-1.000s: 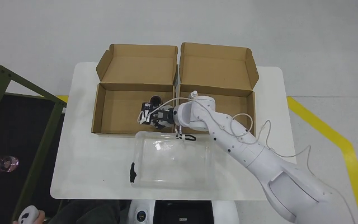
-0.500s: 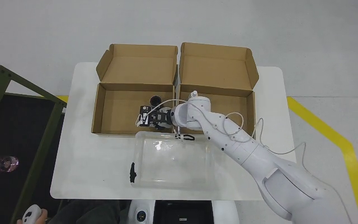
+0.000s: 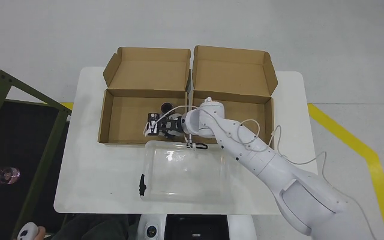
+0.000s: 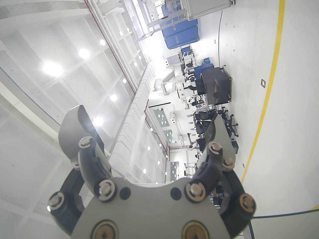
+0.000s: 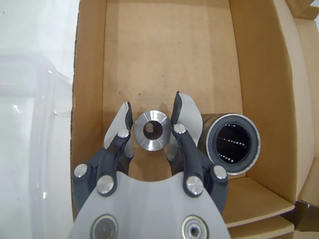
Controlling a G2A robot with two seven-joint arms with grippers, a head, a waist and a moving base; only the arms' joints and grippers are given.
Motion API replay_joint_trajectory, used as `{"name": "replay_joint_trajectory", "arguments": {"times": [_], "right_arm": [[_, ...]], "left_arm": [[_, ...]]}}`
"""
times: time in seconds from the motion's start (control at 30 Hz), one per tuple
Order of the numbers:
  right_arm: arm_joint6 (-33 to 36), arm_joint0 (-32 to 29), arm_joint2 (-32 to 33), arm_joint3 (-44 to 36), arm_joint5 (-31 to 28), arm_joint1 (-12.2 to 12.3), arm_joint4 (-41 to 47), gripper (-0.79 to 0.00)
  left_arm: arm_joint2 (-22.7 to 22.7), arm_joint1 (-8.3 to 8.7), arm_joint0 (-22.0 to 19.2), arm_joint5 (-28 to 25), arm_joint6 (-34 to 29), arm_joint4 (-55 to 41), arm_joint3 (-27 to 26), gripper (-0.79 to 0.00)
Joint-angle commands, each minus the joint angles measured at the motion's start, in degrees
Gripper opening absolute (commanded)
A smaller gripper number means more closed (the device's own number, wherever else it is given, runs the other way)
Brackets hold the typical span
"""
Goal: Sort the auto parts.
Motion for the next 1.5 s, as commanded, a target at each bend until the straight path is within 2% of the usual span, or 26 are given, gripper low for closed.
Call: {"name": "replay_joint_trajectory", "arguments": {"times": [0.0, 0.27, 0.53, 1.03, 1.47], "right_arm": [[-0.2, -0.1, 0.6, -1.4, -0.2, 0.1, 0.1, -0.499], [-0.1, -1.0, 4.1, -8.7, -1.4, 1.0, 0.7, -0.489], [0.4, -6.0, 10.2, -19.0, -2.0, 3.4, 1.4, -0.477], [0.1, -24.3, 28.7, -39.1, -6.0, 9.7, -0.4, -0.449], [-8.9, -41.0, 47.7, -48.5, -4.8, 13.6, -3.3, -0.428]], "left_arm": [[0.0, 0.0, 0.0, 0.0, 0.0, 0.0, 0.0, 0.0], [0.0, 0.0, 0.0, 0.0, 0.0, 0.0, 0.0, 0.0], [0.0, 0.0, 0.0, 0.0, 0.0, 0.0, 0.0, 0.0], [0.0, 0.0, 0.0, 0.0, 0.0, 0.0, 0.0, 0.0], [0.0, 0.0, 0.0, 0.0, 0.0, 0.0, 0.0, 0.0]]}}
